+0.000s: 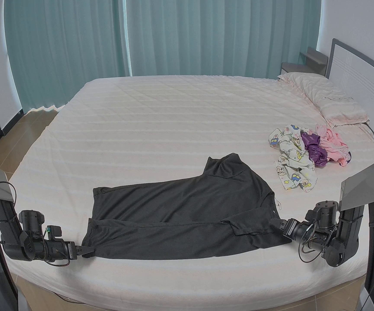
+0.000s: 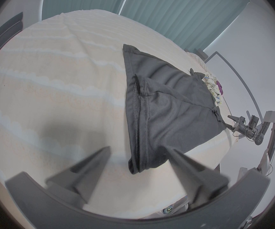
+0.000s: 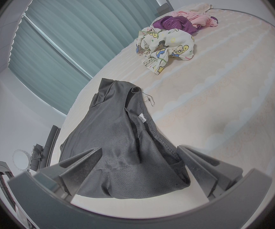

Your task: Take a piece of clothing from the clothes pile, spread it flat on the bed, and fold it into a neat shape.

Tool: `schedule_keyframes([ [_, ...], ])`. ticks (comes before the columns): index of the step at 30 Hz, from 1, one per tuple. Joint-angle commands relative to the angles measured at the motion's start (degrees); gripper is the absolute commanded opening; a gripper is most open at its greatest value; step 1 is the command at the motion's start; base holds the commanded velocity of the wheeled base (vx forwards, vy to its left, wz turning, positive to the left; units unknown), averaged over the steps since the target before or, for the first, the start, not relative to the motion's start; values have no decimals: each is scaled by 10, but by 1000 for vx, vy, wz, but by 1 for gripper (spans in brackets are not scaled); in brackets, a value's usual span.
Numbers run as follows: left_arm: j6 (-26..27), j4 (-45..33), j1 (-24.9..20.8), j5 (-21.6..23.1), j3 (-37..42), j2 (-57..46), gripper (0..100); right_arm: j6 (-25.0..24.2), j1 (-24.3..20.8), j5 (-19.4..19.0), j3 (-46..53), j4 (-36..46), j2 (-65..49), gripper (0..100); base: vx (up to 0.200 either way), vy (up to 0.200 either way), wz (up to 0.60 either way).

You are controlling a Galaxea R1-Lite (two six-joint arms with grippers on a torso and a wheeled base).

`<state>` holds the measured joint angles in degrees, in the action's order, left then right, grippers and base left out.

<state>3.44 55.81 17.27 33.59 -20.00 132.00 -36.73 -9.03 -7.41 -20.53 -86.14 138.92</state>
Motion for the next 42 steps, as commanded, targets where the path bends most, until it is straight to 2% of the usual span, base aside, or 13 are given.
schedule_keyframes([
  [1,-8,10,0,3,-9,-8,100,0,-1,-1,0,0,1,100,0,0,0],
  [5,-64,18,-6,5,-30,-22,100,0,-2,0,-1,0,0,100,0,0,0],
  [7,-136,20,-29,1,-60,-24,100,0,-3,0,-1,0,0,100,0,0,0],
  [12,-242,61,-57,-4,-80,-22,100,0,-4,0,-2,0,1,100,0,0,0],
  [13,-264,79,-68,-16,-82,-18,100,0,-4,0,-3,0,1,100,0,0,0],
  [15,-277,93,-87,-47,-89,-11,100,0,-5,0,-3,0,2,100,0,0,0],
  [17,-284,105,-109,-105,-107,14,100,0,-5,-1,-3,0,2,100,0,0,0],
  [19,-288,113,-121,-138,-114,28,100,0,-5,-1,-2,-1,4,100,0,0,0],
  [28,-296,118,-133,-155,-111,36,100,0,-7,0,-3,-1,6,100,0,0,0],
  [29,-297,118,-133,-156,-112,37,0,0,-8,0,-4,-1,6,100,0,0,0],
  [36,-296,118,-123,-183,-119,43,0,1,-8,1,-9,-2,9,100,0,0,0],
  [42,-296,118,-110,-187,-124,42,0,1,-13,1,-19,-3,12,100,0,0,0],
])
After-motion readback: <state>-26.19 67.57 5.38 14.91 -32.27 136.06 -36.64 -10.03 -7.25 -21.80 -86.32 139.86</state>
